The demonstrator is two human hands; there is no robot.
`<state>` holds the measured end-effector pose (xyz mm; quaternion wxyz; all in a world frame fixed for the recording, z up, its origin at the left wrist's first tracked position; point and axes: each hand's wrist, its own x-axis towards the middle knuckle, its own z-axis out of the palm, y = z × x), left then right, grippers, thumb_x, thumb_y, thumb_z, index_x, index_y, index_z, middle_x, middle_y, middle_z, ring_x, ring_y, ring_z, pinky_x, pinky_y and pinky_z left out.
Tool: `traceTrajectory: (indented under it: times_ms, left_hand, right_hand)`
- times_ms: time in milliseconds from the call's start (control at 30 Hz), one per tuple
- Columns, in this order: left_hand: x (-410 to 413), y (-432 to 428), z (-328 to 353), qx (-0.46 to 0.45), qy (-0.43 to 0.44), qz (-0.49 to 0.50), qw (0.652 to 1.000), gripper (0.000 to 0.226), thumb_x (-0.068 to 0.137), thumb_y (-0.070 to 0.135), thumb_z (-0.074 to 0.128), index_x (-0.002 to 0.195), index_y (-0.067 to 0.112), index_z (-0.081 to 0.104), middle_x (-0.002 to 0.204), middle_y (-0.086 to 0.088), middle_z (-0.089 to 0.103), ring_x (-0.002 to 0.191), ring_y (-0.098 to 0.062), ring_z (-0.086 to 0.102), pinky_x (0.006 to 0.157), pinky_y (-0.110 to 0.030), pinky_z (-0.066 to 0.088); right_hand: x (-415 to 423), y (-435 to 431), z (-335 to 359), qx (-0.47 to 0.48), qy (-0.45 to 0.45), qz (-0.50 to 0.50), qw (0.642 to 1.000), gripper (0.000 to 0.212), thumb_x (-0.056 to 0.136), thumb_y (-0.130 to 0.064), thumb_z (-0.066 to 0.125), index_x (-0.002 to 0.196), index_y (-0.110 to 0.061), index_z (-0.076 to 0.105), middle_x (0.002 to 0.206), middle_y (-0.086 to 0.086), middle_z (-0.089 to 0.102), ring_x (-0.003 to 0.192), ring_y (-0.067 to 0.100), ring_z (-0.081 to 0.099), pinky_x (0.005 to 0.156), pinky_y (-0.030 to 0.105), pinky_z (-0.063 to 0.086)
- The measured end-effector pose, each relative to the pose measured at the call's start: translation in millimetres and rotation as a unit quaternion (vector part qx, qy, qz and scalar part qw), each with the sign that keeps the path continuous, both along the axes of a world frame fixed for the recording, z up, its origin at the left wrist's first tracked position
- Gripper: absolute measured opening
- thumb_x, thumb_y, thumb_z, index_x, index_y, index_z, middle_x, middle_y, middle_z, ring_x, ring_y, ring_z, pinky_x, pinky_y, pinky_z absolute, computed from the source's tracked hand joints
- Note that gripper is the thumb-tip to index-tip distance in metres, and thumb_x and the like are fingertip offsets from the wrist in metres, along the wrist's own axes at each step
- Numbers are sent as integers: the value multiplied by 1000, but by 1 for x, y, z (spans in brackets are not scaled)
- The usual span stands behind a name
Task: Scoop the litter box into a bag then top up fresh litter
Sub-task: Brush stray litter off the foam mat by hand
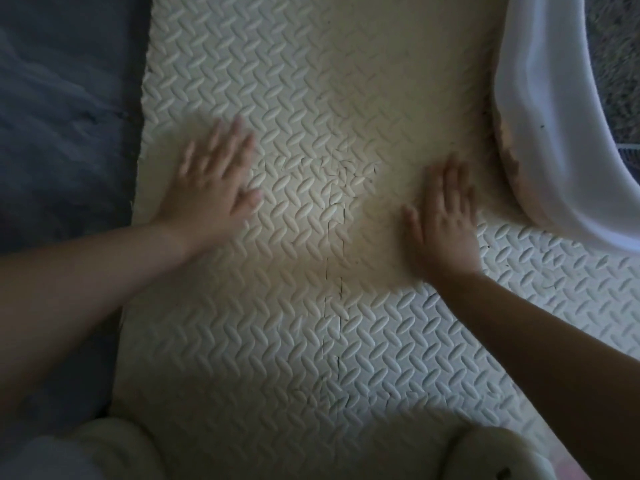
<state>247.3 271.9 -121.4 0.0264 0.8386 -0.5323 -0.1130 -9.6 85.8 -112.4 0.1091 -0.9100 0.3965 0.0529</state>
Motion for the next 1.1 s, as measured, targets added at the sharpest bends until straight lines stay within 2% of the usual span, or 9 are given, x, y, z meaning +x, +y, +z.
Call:
traceTrajectory:
  times_ms: [67, 133, 367, 533, 600, 700, 800, 900, 1100]
  left_hand:
    - [8, 5, -1, 21, 22, 62, 998, 79, 87, 56, 18, 152, 15, 1, 161, -7, -7, 147, -21, -10, 117, -44, -2]
    - [-1, 2, -2, 23, 29, 66, 997, 80, 87, 57, 16, 152, 13, 2, 160, -10, -7, 147, -22, -11, 117, -43, -4]
    - [-63, -36, -6, 0, 25, -44, 999, 75, 92, 55, 11, 152, 11, 2, 160, -12, -4, 147, -24, -11, 119, -43, -4]
    - [-85, -45, -8, -31, 42, -151, 987, 68, 96, 48, 14, 151, 9, 10, 160, -11, 8, 148, -25, 3, 120, -44, 6]
    - [-78, -45, -3, -44, 79, -172, 981, 64, 97, 44, 13, 151, 13, 1, 160, -7, -1, 148, -20, -3, 120, -38, 1]
    - [-48, -38, 4, -73, 60, -117, 989, 63, 96, 39, 16, 152, 15, -1, 160, -5, -4, 148, -18, -5, 120, -38, -1]
    - [-15, -24, 2, -30, 4, -4, 1000, 68, 93, 42, 18, 152, 14, 3, 161, -8, -3, 148, -22, -5, 117, -43, -2]
    - [-12, -18, -3, 16, 15, 38, 999, 75, 90, 51, 14, 152, 11, 3, 160, -11, -5, 147, -23, -10, 118, -43, -4]
    - [-65, -44, -6, -3, 34, -40, 999, 72, 92, 50, 5, 151, 11, -2, 160, -12, -7, 147, -24, -13, 119, -41, -5]
  right_hand:
    - [1, -4, -3, 3, 44, -36, 998, 78, 93, -56, 5, 149, -3, -7, 157, 17, -11, 145, 28, -14, 119, 45, -3]
    - [6, 4, -6, 6, 63, 4, 998, 78, 94, -57, 5, 149, -4, -11, 157, 16, -15, 144, 28, -18, 118, 45, -6]
    - [28, 38, -6, -1, 42, 73, 996, 76, 95, -55, 2, 149, -4, -8, 157, 14, -12, 144, 26, -16, 118, 40, -7]
    - [18, 39, -2, 28, -1, 172, 985, 69, 97, -51, 12, 151, -9, 1, 158, 7, -5, 146, 18, -11, 120, 36, -3]
    - [10, 27, 3, 39, -45, 164, 985, 64, 99, -46, 19, 151, -12, 4, 158, 5, -2, 146, 17, -7, 120, 33, -1]
    - [-3, 2, 3, 6, -67, 57, 996, 63, 100, -40, 23, 151, -9, 4, 158, 9, 0, 146, 22, -4, 119, 37, -2]
    - [-9, -8, -4, -9, 4, -13, 1000, 71, 96, -49, 10, 150, -5, -1, 159, 15, -3, 146, 27, -7, 119, 46, 1]
    - [1, 4, -7, -9, 45, -10, 999, 75, 95, -55, 4, 149, -5, -9, 158, 15, -11, 145, 28, -15, 118, 47, -3]
    - [34, 36, -10, -3, 14, 75, 997, 67, 98, -46, 9, 151, -8, -4, 158, 11, -9, 145, 25, -15, 119, 45, -4]
